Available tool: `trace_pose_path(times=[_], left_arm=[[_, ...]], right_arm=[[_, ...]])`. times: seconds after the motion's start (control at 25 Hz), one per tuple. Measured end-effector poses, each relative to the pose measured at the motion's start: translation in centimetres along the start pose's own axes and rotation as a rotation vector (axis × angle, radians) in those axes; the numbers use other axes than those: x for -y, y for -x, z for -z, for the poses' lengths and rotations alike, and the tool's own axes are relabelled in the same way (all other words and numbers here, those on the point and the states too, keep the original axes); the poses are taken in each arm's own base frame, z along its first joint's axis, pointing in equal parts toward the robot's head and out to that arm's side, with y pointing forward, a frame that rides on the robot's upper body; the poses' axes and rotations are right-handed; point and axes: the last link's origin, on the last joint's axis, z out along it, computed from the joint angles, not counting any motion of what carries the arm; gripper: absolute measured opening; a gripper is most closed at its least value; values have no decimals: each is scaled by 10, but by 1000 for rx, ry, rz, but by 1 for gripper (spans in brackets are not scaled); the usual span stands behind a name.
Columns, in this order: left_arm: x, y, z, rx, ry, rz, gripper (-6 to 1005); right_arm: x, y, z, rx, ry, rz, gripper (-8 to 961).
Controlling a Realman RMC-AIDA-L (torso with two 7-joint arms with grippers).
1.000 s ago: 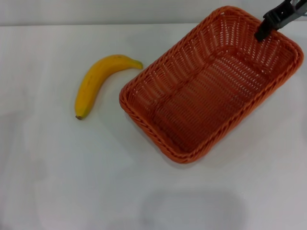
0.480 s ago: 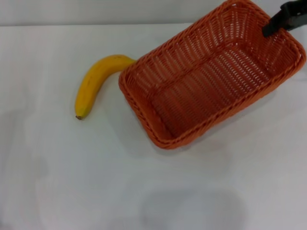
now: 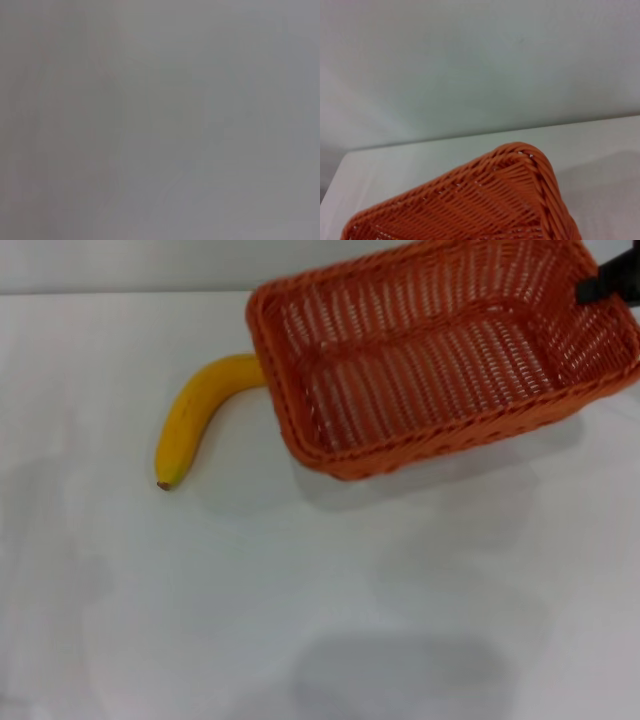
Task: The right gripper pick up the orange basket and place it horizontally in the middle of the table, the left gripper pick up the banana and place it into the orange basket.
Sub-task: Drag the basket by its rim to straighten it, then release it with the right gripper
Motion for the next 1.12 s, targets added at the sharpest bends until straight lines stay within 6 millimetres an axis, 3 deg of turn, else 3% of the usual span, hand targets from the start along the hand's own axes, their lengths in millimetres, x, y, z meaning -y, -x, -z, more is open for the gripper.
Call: trace_pose_path(times=[0.6, 1.12], left_arm=[[7, -5, -13, 18, -5, 42, 885], [5, -3, -13, 33, 8, 39, 885]], right_arm=[[4, -64, -2, 41, -4, -152, 177], [6, -87, -31, 100, 99, -205, 180]])
